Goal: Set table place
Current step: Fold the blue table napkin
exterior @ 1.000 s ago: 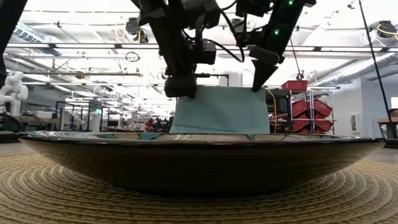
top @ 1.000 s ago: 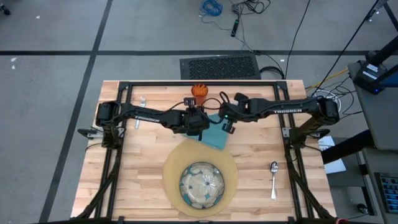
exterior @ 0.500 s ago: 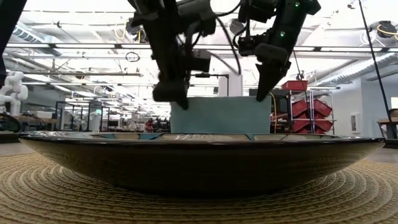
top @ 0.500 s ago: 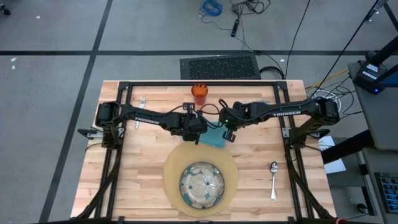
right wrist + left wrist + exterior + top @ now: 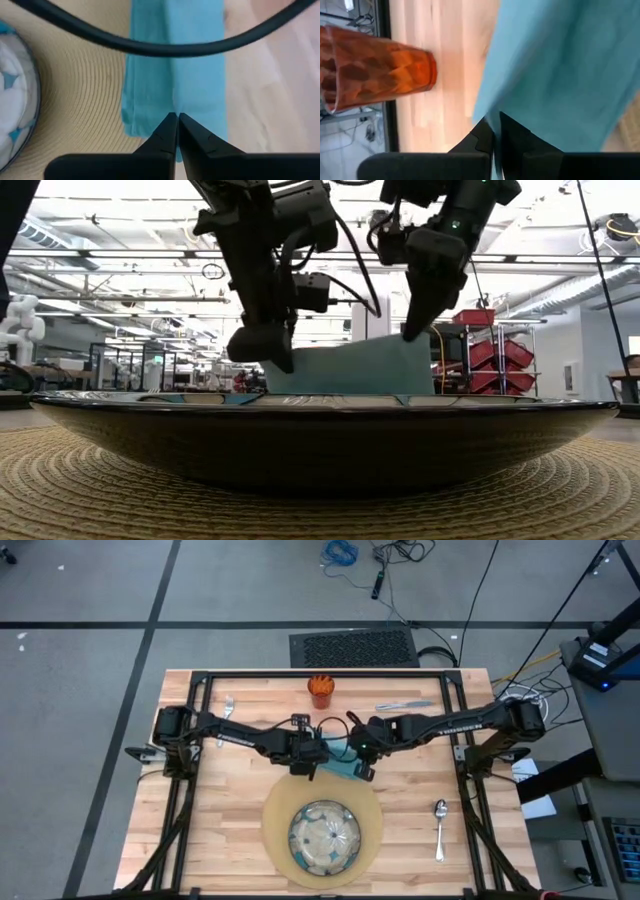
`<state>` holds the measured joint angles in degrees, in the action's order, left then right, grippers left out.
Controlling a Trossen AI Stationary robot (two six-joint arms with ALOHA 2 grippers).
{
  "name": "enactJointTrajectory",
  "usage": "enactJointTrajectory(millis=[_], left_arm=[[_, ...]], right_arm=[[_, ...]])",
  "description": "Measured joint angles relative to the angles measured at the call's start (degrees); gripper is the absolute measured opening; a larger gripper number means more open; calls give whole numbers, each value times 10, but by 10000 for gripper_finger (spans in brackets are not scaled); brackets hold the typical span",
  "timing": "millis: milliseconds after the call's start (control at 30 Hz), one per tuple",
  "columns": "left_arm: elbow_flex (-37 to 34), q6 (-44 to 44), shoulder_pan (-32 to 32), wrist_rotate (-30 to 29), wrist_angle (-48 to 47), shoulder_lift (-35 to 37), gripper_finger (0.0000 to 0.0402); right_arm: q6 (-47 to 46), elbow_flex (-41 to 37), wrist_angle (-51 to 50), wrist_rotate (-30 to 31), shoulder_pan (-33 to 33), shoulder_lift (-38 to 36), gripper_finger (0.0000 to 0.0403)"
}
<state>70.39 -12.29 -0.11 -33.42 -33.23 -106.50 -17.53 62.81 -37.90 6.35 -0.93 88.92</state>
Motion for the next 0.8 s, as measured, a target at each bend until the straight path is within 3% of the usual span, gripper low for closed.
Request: enactJointTrajectory(millis=[600,800], left_arm=[[0,-2,0,8,7,0,0],[0,-3,0,9,6,0,0]], right_arm=[[-13,0,32,-67,4,54,3],[-28,0,34,-74,4,54,58]])
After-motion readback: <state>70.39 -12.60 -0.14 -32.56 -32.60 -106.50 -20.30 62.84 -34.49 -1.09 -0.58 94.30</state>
